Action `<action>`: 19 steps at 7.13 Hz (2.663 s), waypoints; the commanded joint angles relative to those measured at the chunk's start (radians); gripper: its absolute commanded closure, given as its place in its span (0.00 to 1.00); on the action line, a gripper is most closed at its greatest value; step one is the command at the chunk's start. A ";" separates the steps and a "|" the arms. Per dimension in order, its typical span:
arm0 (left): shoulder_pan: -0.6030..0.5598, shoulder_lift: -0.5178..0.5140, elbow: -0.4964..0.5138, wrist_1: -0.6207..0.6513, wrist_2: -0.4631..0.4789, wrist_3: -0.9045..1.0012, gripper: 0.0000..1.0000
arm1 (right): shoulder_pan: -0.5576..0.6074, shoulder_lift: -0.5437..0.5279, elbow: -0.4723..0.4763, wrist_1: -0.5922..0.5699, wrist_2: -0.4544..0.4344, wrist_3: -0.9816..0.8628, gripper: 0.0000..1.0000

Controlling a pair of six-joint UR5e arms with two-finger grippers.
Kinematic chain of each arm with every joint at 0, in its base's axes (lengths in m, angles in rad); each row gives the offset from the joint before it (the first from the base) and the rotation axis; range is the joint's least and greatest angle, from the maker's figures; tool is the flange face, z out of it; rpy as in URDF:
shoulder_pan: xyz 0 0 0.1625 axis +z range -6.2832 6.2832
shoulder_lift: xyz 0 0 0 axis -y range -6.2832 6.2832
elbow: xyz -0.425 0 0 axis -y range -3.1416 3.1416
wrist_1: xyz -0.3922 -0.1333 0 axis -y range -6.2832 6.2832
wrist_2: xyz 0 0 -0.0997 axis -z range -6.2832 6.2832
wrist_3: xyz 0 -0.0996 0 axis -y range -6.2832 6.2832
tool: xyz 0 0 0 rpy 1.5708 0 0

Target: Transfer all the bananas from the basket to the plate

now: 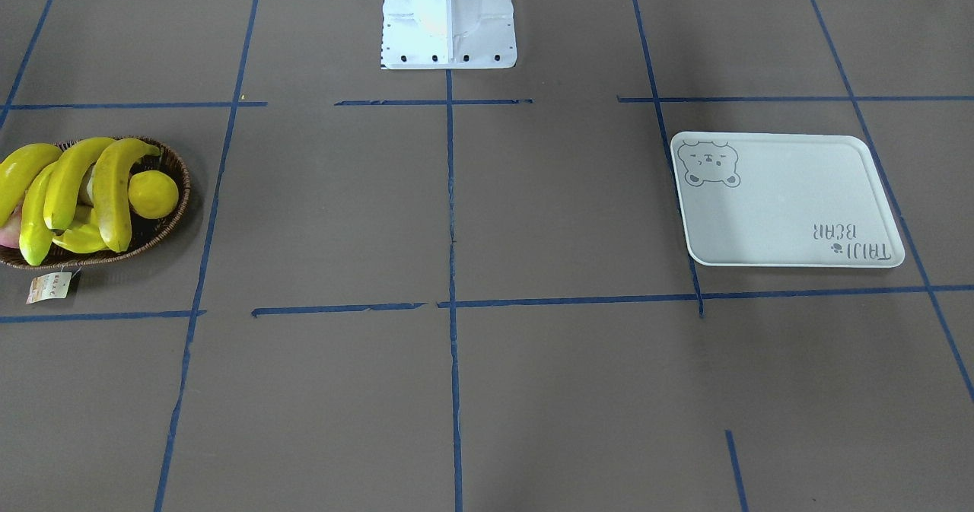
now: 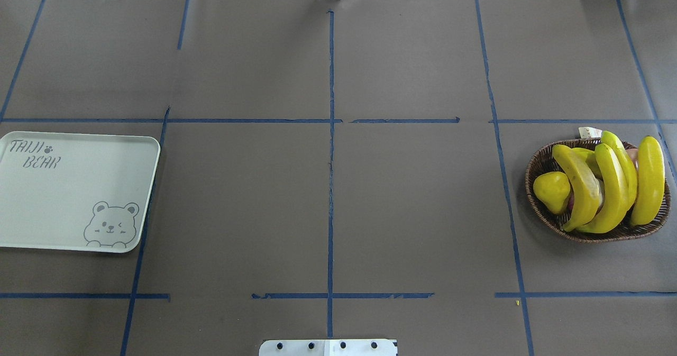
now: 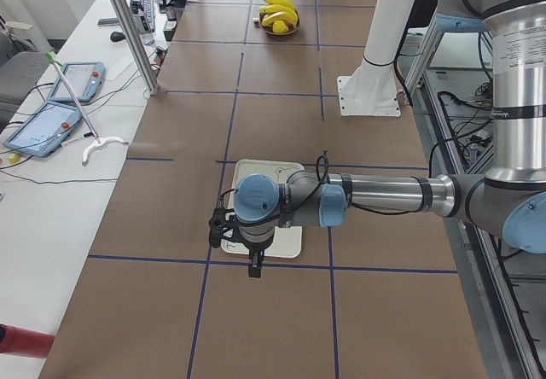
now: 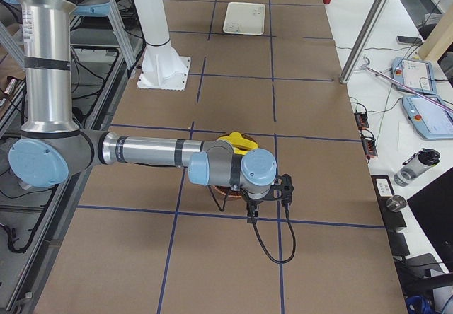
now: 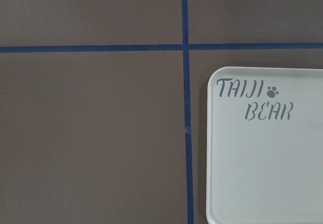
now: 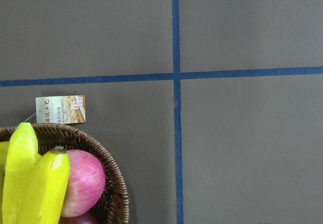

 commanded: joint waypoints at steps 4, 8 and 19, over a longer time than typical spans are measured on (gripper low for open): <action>0.000 0.000 0.000 0.000 0.000 0.000 0.00 | 0.000 0.000 0.002 0.000 0.002 0.005 0.00; 0.000 0.000 0.003 0.000 0.000 0.000 0.00 | 0.000 0.002 0.003 -0.001 0.002 0.005 0.00; 0.000 0.000 -0.011 -0.002 0.001 -0.002 0.00 | -0.008 -0.001 0.035 0.029 0.011 0.018 0.00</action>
